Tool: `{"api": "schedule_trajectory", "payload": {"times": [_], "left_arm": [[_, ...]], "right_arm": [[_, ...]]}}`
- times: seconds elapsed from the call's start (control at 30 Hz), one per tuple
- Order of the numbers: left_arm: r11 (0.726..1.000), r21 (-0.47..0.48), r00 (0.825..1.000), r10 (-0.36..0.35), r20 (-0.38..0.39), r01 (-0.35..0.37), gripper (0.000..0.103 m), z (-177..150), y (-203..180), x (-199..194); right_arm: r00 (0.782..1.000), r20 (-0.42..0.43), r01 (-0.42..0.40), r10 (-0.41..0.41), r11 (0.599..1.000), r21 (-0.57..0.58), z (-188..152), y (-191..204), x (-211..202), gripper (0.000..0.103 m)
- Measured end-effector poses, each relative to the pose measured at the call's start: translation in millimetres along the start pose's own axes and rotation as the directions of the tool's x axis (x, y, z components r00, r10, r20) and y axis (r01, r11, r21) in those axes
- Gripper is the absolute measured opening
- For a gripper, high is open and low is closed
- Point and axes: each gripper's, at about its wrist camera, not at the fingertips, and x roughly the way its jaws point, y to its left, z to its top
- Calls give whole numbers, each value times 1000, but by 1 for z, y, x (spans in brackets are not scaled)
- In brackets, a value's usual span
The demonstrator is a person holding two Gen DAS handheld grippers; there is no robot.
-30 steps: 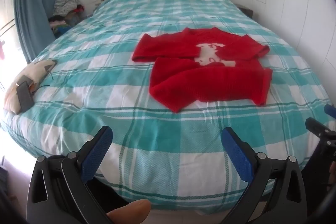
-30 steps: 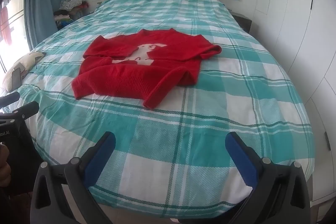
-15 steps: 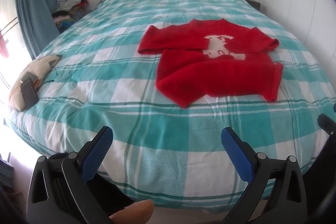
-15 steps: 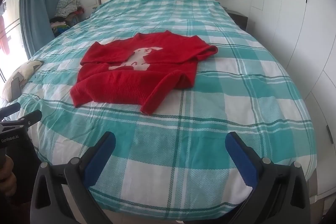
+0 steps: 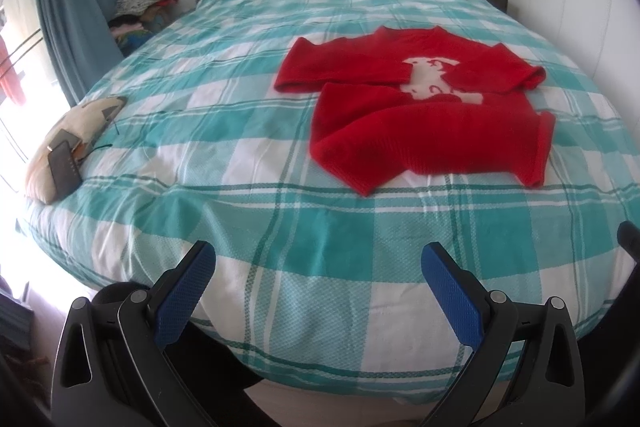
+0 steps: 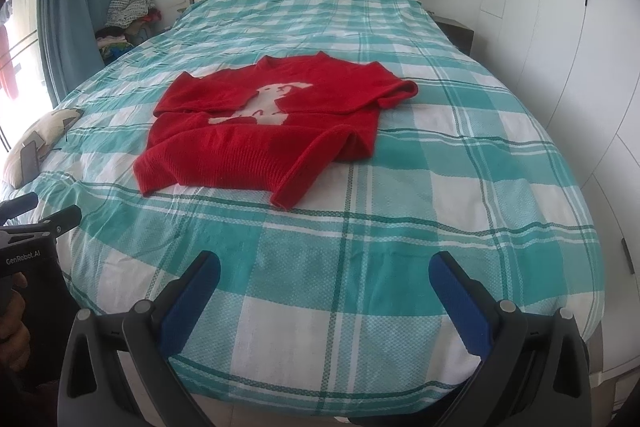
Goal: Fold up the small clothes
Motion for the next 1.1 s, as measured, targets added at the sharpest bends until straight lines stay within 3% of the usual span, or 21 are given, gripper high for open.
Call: {"api": "schedule_trajectory", "payload": {"times": [0.33, 0.57, 0.63, 0.77, 0.87, 0.9, 0.97, 1.0, 1.03, 1.07, 1.1], "left_arm": [[1000, -10, 1000, 6, -24, -7, 103, -2, 4, 7], [997, -36, 997, -63, -44, 62, 103, 4, 21, 38], [989, -54, 987, -144, -76, 140, 103, 10, 31, 63], [957, -142, 952, -273, -142, 253, 102, 24, 44, 119], [908, -229, 913, -386, -130, 351, 102, 33, 46, 142], [904, -236, 910, -393, -129, 357, 102, 36, 43, 147], [910, -215, 916, -384, -118, 354, 98, 43, 35, 154], [918, -198, 922, -370, -113, 344, 84, 46, 31, 157], [925, -180, 927, -357, -111, 335, 56, 47, 26, 158], [927, -164, 927, -358, -113, 338, 39, 49, 24, 160], [924, -158, 922, -369, -119, 349, 16, 50, 23, 161]], "right_arm": [[1000, -7, 14, -14, 1000, -15, -2, 2, 5, 103], [999, 46, -27, 26, 999, 26, 5, -11, 11, 103], [996, 71, -59, 57, 998, 30, 8, -19, 21, 103], [989, -10, -147, 148, 986, 75, 16, -31, 71, 103], [947, -53, -301, 316, 935, 189, 22, -28, 106, 103], [932, -45, -343, 359, 915, 211, 25, -25, 116, 103], [927, -51, -347, 371, 903, 254, 28, -18, 138, 101], [928, -45, -345, 370, 898, 274, 30, -16, 147, 94], [931, -33, -342, 365, 897, 280, 32, -16, 153, 79], [937, -32, -326, 348, 903, 279, 34, -16, 158, 66], [937, -32, -324, 347, 902, 285, 35, -18, 160, 41]]}}
